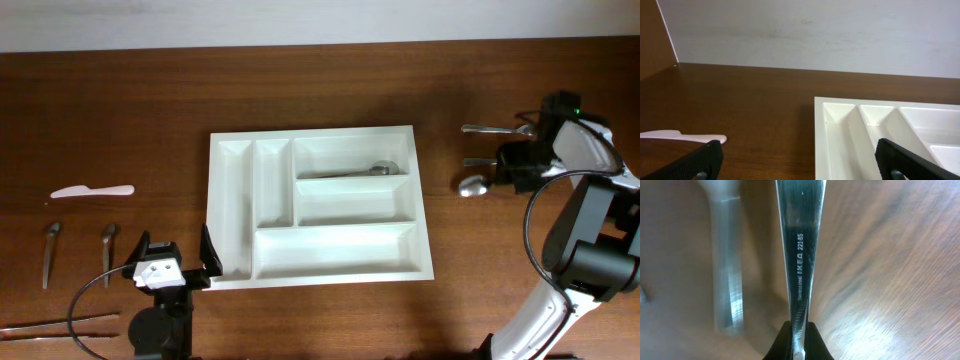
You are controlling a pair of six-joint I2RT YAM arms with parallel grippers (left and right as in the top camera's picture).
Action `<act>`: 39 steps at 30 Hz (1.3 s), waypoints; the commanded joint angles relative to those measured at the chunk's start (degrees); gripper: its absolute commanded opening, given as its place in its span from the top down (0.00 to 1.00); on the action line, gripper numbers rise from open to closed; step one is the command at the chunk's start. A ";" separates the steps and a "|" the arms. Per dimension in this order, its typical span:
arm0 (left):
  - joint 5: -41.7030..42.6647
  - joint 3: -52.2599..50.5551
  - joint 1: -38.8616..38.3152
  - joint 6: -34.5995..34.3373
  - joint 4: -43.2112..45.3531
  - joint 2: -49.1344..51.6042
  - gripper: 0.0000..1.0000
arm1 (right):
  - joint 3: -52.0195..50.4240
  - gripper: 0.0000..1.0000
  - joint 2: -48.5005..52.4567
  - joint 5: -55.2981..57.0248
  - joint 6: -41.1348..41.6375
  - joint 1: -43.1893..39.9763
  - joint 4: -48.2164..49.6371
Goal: Pack container
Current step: 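Carry the spoon over the tray's upper compartment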
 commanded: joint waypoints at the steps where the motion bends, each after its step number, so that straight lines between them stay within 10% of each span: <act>1: 0.61 -0.26 0.39 1.11 -0.04 -0.55 0.01 | 5.16 0.96 0.28 -1.60 0.04 2.51 -1.44; 30: 0.61 -0.26 0.39 1.11 -0.04 -0.55 0.01 | 16.65 0.92 0.31 -5.51 28.02 35.85 -2.95; 39: 0.59 -0.26 0.39 1.11 -0.04 -0.55 0.01 | 16.48 0.17 0.31 -1.81 27.82 37.64 -3.82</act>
